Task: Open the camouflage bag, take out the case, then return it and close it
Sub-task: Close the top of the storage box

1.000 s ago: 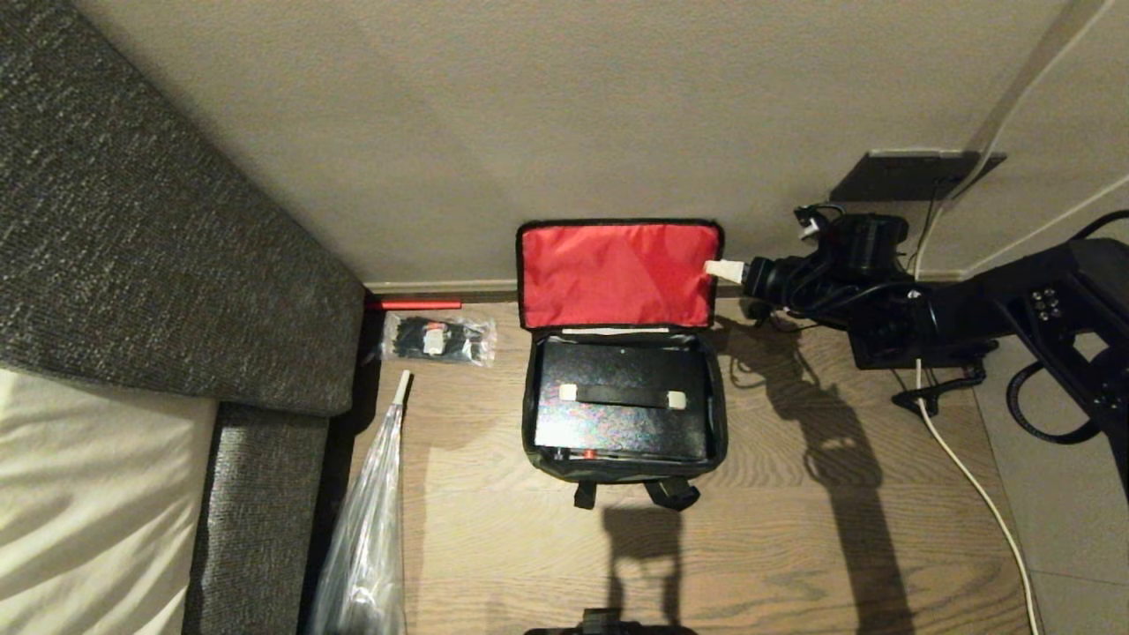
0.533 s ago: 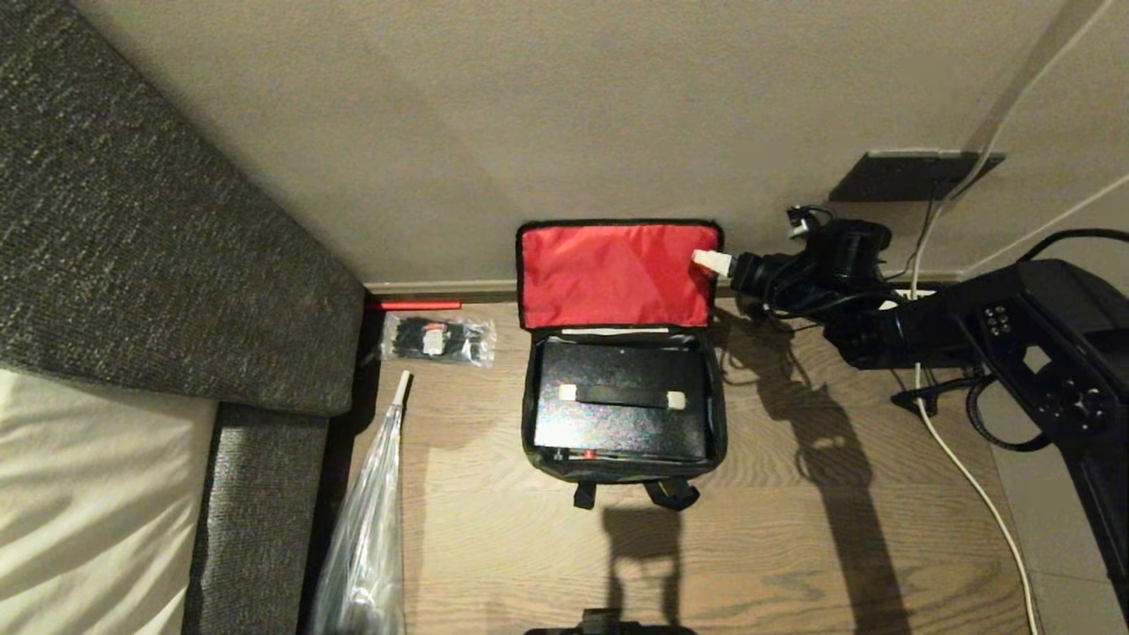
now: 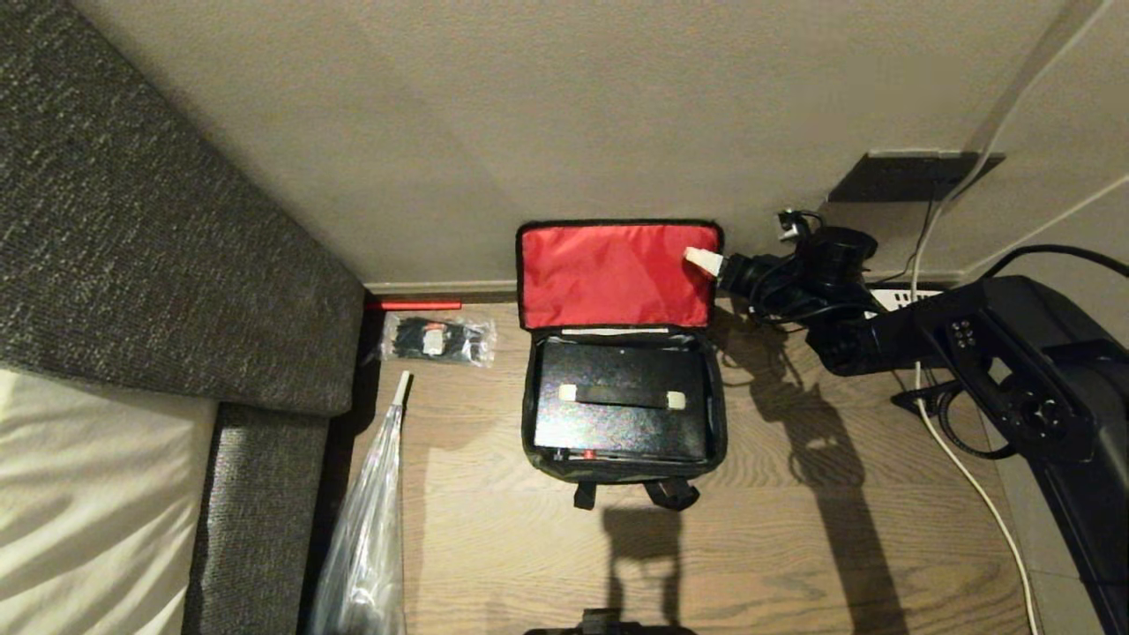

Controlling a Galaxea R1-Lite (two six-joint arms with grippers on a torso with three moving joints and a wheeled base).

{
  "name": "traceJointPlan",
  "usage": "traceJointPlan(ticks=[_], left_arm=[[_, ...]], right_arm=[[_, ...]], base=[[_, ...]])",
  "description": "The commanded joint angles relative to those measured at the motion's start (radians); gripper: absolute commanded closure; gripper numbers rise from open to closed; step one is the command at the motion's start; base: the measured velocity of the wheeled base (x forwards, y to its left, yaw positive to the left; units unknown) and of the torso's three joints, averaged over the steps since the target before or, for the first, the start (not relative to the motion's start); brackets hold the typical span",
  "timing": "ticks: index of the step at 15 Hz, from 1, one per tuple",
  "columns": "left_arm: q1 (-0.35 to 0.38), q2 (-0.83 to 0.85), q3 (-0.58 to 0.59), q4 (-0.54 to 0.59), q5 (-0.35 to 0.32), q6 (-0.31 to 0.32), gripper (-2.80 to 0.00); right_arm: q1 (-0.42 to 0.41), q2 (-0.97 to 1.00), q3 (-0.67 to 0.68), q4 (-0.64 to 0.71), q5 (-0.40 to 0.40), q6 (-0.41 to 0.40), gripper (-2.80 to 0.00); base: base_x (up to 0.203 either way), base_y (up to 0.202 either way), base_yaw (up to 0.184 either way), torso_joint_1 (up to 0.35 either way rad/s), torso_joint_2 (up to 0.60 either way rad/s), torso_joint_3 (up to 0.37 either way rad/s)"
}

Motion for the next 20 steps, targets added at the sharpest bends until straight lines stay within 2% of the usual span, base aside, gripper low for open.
traceJointPlan(ticks=[1, 10, 13, 17, 20], left_arm=[[0.001, -0.003, 0.002, 0.0, 0.0, -0.001, 0.0], [0.001, -0.003, 0.002, 0.0, 0.001, -0.001, 0.0], [0.001, -0.003, 0.002, 0.0, 0.0, -0.001, 0.0], [0.001, -0.003, 0.002, 0.0, -0.001, -0.001, 0.0], [0.001, -0.002, 0.002, 0.0, 0.001, -0.001, 0.0]], right_arm=[[0.002, 0.014, -0.004, -0.016, 0.004, -0.001, 0.0], [0.014, -0.008, 0.033, -0.046, 0.007, -0.046, 0.0], [0.012, -0.029, 0.091, -0.068, 0.018, -0.119, 0.0], [0.011, -0.064, 0.193, -0.144, 0.097, -0.14, 0.0], [0.009, -0.097, 0.288, -0.246, 0.215, -0.142, 0.0]], base=[[0.0, 0.0, 0.0, 0.0, 0.0, 0.0], [0.0, 0.0, 0.0, 0.0, 0.0, 0.0], [0.0, 0.0, 0.0, 0.0, 0.0, 0.0], [0.0, 0.0, 0.0, 0.0, 0.0, 0.0], [0.0, 0.0, 0.0, 0.0, 0.0, 0.0]])
